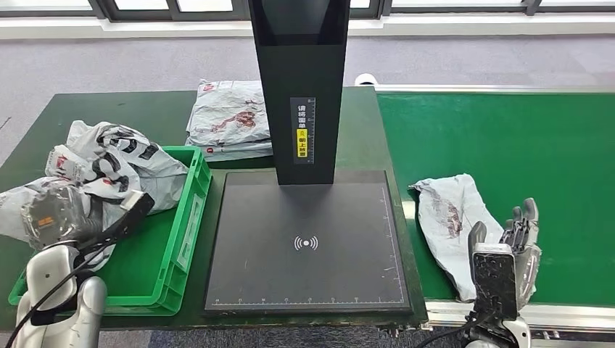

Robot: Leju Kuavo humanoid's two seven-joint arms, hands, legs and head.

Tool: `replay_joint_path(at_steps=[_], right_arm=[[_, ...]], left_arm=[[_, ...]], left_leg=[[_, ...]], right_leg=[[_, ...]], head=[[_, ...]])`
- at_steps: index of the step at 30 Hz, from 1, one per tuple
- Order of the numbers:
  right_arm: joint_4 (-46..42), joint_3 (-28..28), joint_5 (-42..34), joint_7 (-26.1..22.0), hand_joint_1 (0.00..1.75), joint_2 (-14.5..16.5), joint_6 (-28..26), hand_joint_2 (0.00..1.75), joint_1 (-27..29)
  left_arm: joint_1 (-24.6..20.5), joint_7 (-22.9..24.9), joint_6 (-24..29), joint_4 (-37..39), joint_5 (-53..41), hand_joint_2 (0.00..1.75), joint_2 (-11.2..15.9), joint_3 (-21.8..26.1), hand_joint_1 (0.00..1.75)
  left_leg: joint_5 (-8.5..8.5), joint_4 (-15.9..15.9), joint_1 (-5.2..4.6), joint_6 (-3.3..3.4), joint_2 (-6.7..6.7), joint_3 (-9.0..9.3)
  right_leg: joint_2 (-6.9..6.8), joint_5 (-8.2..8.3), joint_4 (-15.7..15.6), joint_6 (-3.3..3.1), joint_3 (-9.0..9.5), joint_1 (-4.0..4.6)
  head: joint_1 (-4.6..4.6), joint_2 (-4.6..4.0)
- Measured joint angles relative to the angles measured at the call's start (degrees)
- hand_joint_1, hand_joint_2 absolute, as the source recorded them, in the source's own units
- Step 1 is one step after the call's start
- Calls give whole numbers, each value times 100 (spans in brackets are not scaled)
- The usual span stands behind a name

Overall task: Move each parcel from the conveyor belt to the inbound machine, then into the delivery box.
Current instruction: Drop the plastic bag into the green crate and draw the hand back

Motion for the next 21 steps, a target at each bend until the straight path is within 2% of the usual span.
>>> replay_joint_path(at_steps=[1,2,3,10,17,21], right_arm=[[4,-1,5,11,0,0,8,175,-13],[7,-4,9,21,0,0,12,175,-22],[10,-14,10,26,0,0,10,175,-27],[10,-174,-36,3,0,2,66,175,66],[10,-201,-43,-26,0,2,91,175,99],[10,-202,-41,-38,0,2,82,175,121]], left_arm=[[-4,-55,-47,175,0,87,16,4,43],[-9,-115,-139,313,0,44,24,14,7],[-11,-199,-259,425,2,0,28,27,0],[-12,-924,-781,891,114,0,25,60,0],[-14,-1012,-841,1038,169,0,19,60,0],[-11,-1189,-902,1057,516,0,21,59,0]], left_leg=[[0,0,0,0,0,0],[-1,0,-1,0,-1,0],[-1,0,-1,1,-2,0],[-5,1,-1,2,-2,-3],[-3,1,0,0,-1,-2],[-2,0,0,0,-2,-2]], right_leg=[[0,0,0,0,0,0],[0,0,0,0,0,-1],[0,-1,-1,0,0,-1],[-2,-2,-2,1,-4,-1],[-1,-1,-1,0,-4,0],[-1,-1,-1,0,-3,0]], head=[[1,1],[0,0],[-1,0],[0,0],[0,-1],[1,1]])
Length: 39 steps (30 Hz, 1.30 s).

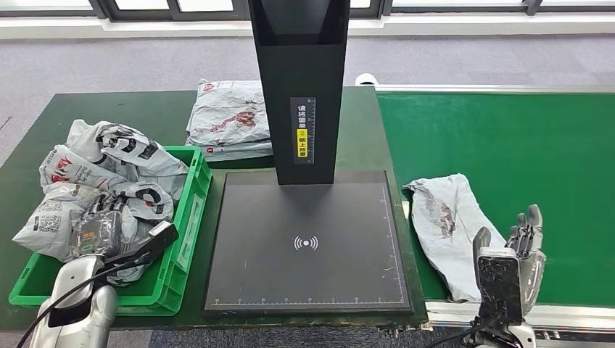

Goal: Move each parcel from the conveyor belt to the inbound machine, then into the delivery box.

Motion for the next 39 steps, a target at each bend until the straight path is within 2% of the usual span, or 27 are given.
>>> replay_joint_path(at_steps=[6,10,12,16,22,27,30,34,37,39], right_arm=[[0,-10,-74,-5,0,0,-77,175,92],[-2,-47,-105,-18,0,0,-84,175,160],[-2,-51,-105,-19,0,0,-90,175,185],[-2,-51,-97,-19,0,0,-140,175,245],[-2,-51,-95,-16,0,0,-168,175,266],[-2,-50,-52,16,0,0,-148,175,252],[15,-50,137,223,0,-10,15,175,184],[298,-54,693,723,0,-153,514,175,-15],[820,-81,1168,1102,0,-430,923,175,-343],[1520,-95,1558,1258,0,-767,1192,175,-789]], left_arm=[[29,-716,-223,-266,1885,0,1,59,0],[27,-1032,-254,-580,3048,0,-18,164,0],[13,-1092,-72,-770,3413,0,-59,241,0],[-27,-1186,634,-1120,3837,0,-199,469,0],[-52,-1282,929,-1397,4026,0,-310,621,0],[-106,-1563,1645,-1602,4583,0,-391,733,0],[-75,-1770,1885,-1821,4982,0,-473,758,0],[136,-1951,1618,-2068,5387,175,-663,686,0],[261,-2023,1090,-2116,5836,175,-779,485,0],[296,-2080,691,-2063,6182,175,-843,223,0]], left_leg=[[0,0,0,0,-2,-2],[-1,0,0,1,-2,-3],[-1,0,0,1,-2,-3],[-1,0,0,1,-2,-2],[0,0,0,0,-2,-2],[0,0,0,0,-2,-3],[-1,0,0,1,-3,-3],[-2,0,-2,2,-1,-2],[-1,1,-3,4,0,-3],[5,2,-7,13,1,-4]], right_leg=[[0,0,0,0,0,0],[-1,0,0,0,-2,0],[-1,0,0,0,-3,0],[-1,0,0,0,-2,0],[-1,0,0,0,-1,0],[-1,0,0,0,0,0],[-1,0,0,1,2,0],[0,-1,-1,1,1,-2],[0,4,-3,7,2,-4],[1,13,-5,20,1,-11]], head=[[0,-1],[0,-1],[0,-1],[-1,0],[0,-1],[0,0],[0,0],[0,-1],[-1,-1],[1,-1]])
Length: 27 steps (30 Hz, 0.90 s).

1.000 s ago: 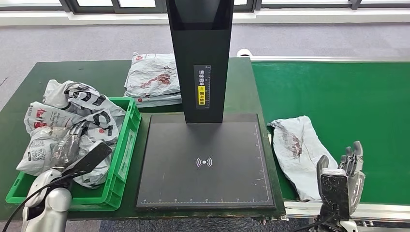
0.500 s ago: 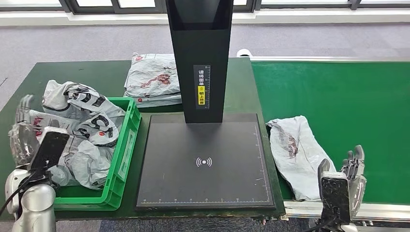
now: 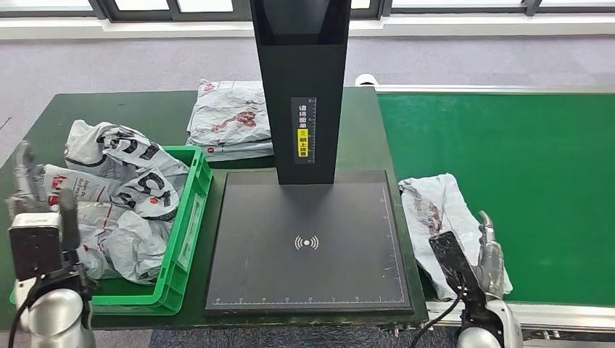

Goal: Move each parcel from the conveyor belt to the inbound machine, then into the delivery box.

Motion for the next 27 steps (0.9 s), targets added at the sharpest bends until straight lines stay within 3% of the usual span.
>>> replay_joint_path(at_steps=[5,9,14,20,21,24,25,27], right_arm=[[2314,5,741,-104,0,-850,459,175,-1467],[3903,187,1039,-331,0,-1262,620,175,-2337],[5044,655,1255,-407,0,-1461,699,175,-2780],[5581,884,1298,-444,0,-1539,720,175,-2972],[5637,927,1321,-454,19,-1543,747,175,-2999],[5814,1111,1395,-467,150,-1542,823,175,-3054],[5872,1182,1410,-462,175,-1538,829,175,-3065],[5975,1326,1438,-442,175,-1520,823,175,-3092]], left_arm=[[-33,-121,-444,404,601,175,-168,-816,0],[-160,-144,-595,819,790,175,-269,-1234,0],[-323,-158,-660,1188,873,175,-320,-1485,0],[-397,-162,-670,1380,906,175,-344,-1570,0],[-401,-162,-674,1399,917,175,-345,-1583,0],[-403,-158,-678,1452,932,175,-364,-1618,0],[-404,-152,-678,1467,929,175,-375,-1626,0],[-404,-125,-678,1487,899,175,-393,-1639,0]], left_leg=[[22,5,-19,30,-1,-7],[29,8,-25,34,-13,-12],[29,7,-25,32,-19,-18],[29,7,-25,32,-18,-30],[29,7,-25,33,-18,-30],[28,7,-25,33,-18,-30],[28,7,-25,33,-17,-30],[28,7,-25,33,-10,-26]], right_leg=[[-2,25,-1,28,-4,-21],[-12,31,0,32,-3,-22],[-13,30,2,30,-12,-20],[-13,28,2,28,-21,-20],[-12,28,2,28,-21,-20],[-12,28,1,28,-21,-21],[-12,28,1,28,-20,-21],[-8,29,1,28,-20,-20]], head=[[-1,0],[-1,0],[-2,0],[-1,0],[-1,0],[-1,0],[0,0],[-1,1]])
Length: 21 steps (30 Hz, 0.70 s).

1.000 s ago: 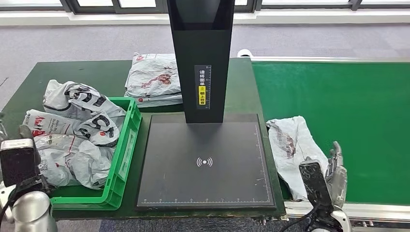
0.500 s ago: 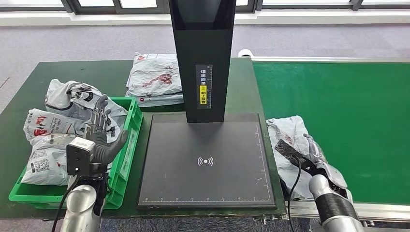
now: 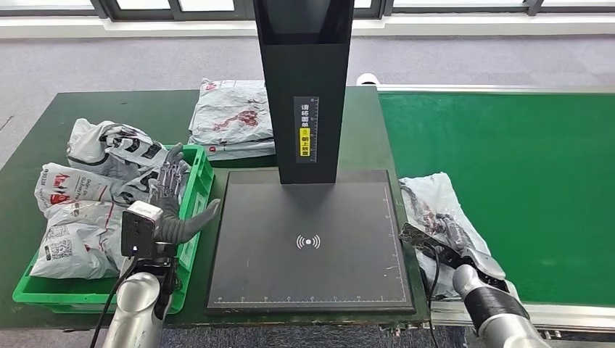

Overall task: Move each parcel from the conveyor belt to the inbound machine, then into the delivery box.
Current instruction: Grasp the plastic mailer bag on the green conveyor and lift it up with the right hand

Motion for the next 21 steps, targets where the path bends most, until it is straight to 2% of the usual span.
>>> replay_joint_path(at_steps=[9,21], right_arm=[[105,460,-49,129,175,64,-116,175,-18],[26,549,-503,114,175,57,-144,175,98]], left_arm=[[85,61,22,-9,-99,175,-27,-8,0],[183,52,24,-48,-160,175,-55,-1,0]], left_leg=[[-7,0,20,-9,35,24],[-5,-2,37,-20,36,27]], right_leg=[[27,4,0,-10,9,6],[29,4,1,-24,9,20]], head=[[0,0],[0,-1]])
